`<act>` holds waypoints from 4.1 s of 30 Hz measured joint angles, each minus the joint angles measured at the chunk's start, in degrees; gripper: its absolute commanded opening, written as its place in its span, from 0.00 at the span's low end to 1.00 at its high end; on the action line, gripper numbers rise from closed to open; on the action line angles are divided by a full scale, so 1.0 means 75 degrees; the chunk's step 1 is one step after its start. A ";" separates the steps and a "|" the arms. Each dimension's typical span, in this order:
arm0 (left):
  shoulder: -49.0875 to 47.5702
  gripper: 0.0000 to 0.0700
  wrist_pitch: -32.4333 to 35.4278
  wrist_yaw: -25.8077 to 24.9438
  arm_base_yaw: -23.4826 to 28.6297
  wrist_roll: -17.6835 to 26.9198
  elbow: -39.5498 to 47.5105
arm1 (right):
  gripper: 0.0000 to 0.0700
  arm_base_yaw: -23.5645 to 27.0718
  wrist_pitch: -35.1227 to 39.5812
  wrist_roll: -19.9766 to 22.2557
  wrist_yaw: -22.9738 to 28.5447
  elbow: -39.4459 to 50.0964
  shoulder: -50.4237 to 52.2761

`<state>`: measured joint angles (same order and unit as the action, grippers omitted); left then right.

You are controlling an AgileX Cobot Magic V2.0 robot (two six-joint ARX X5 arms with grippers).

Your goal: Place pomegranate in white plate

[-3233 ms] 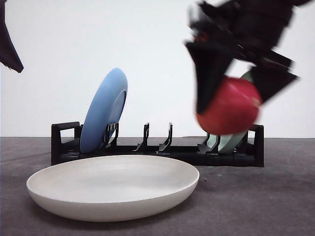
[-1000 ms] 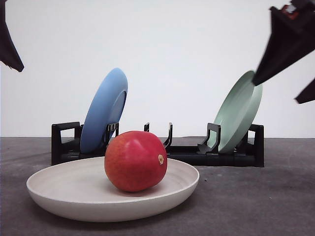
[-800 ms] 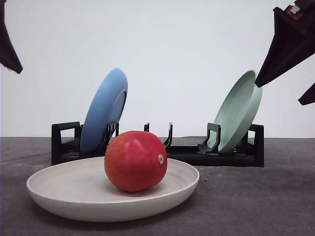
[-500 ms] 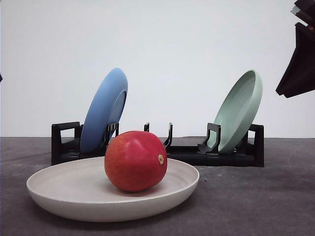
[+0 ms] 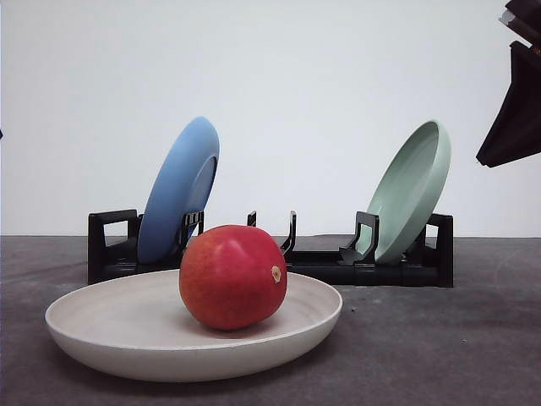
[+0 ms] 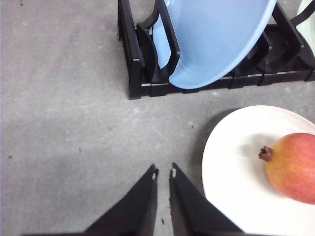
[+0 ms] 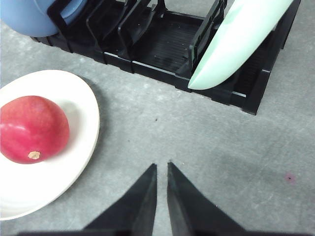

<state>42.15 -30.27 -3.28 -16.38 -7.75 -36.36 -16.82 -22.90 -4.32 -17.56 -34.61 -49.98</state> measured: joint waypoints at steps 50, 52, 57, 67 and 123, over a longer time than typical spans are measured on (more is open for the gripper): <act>-0.5587 0.04 0.2603 0.0587 0.2104 0.1110 0.4672 | 0.05 0.0000 0.0000 0.0000 -0.0006 0.0000 0.0000; -0.5587 0.04 0.2603 0.0587 0.2104 0.1110 0.4672 | 0.05 0.0000 0.0000 0.0000 -0.0006 0.0000 0.0000; -0.5587 0.04 0.2603 0.0587 0.2104 0.1111 0.4672 | 0.05 0.0000 0.0000 0.0000 -0.0006 0.0000 0.0000; -0.5587 0.04 0.2603 0.0587 0.2104 0.1110 0.4672 | 0.05 0.0027 -0.0044 0.0528 0.0528 0.0083 0.0580; -0.5587 0.04 0.2603 0.0587 0.2104 0.1110 0.4672 | 0.05 0.2250 0.2170 0.0395 0.2343 0.4503 0.6630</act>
<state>0.25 -10.74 1.13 -0.60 0.58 -1.32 0.05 -6.62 -1.35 0.01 -0.84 -0.25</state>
